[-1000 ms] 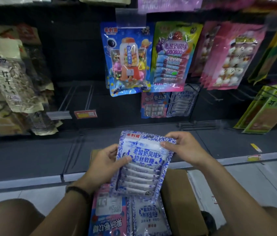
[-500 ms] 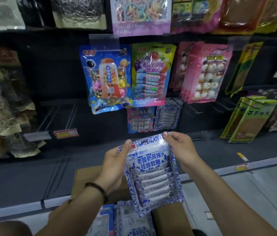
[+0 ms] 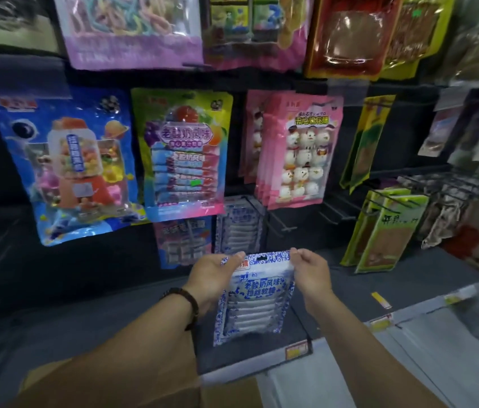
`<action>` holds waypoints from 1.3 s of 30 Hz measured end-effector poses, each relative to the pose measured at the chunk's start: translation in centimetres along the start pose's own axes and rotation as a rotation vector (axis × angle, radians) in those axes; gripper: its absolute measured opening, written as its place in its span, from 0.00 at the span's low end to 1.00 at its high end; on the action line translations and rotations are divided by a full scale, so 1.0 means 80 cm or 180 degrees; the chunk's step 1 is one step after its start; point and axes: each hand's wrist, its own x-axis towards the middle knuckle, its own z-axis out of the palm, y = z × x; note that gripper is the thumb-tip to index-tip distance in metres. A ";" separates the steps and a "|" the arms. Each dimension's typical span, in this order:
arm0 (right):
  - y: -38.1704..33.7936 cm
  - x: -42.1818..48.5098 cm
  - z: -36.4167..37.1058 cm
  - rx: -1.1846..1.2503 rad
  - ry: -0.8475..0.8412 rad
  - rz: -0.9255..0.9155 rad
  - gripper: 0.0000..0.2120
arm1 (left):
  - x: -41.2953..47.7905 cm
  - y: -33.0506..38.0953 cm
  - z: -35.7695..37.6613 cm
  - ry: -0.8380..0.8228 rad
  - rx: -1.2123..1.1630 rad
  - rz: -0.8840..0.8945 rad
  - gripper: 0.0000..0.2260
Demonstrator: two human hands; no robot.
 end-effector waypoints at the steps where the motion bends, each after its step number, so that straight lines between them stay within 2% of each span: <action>1: 0.004 0.011 -0.003 0.0046 0.0111 -0.0026 0.19 | 0.012 0.004 0.010 -0.0005 0.0028 0.0069 0.15; 4: 0.009 0.042 -0.010 0.0106 0.0336 -0.0166 0.22 | 0.045 0.012 0.034 0.0031 -0.0015 0.0200 0.13; 8: 0.004 0.071 -0.016 0.0005 0.0472 -0.0353 0.23 | 0.072 0.016 0.052 0.0069 -0.0131 0.0037 0.12; 14: 0.008 0.093 -0.009 -0.0019 0.0615 -0.0176 0.21 | 0.091 0.016 0.068 0.0146 -0.0362 -0.0149 0.11; 16: 0.008 0.097 -0.006 -0.0096 0.0642 -0.0131 0.20 | 0.096 0.016 0.071 0.0225 -0.0341 -0.0214 0.12; 19: 0.008 0.101 0.000 -0.0196 0.0627 -0.0094 0.12 | 0.110 0.017 0.072 0.0308 -0.0352 -0.0227 0.12; 22: 0.010 0.098 0.010 -0.0357 0.0458 -0.0035 0.22 | 0.130 0.017 0.072 0.0504 -0.0351 -0.0237 0.16; 25: 0.010 0.096 0.022 -0.0488 0.0300 0.0043 0.28 | 0.152 0.018 0.072 0.0677 -0.0279 -0.0246 0.10; 28: 0.015 0.096 0.039 -0.0241 0.0086 0.0360 0.28 | 0.172 0.017 0.065 0.0819 -0.0347 -0.0192 0.09; 29: 0.017 0.095 0.044 -0.0216 0.0020 0.0391 0.27 | 0.179 0.014 0.061 0.0836 -0.0328 -0.0219 0.11; 31: 0.022 0.092 0.053 -0.0313 -0.0060 0.0439 0.26 | 0.185 0.014 0.056 0.0836 -0.0207 -0.0245 0.21; 33: 0.027 0.090 0.058 -0.0378 -0.0054 0.0519 0.24 | 0.189 0.011 0.053 0.0849 -0.0165 -0.0164 0.27; 39: 0.025 0.055 0.069 -0.0620 -0.0316 0.0570 0.13 | 0.178 -0.016 0.049 0.0771 -0.0291 -0.0111 0.32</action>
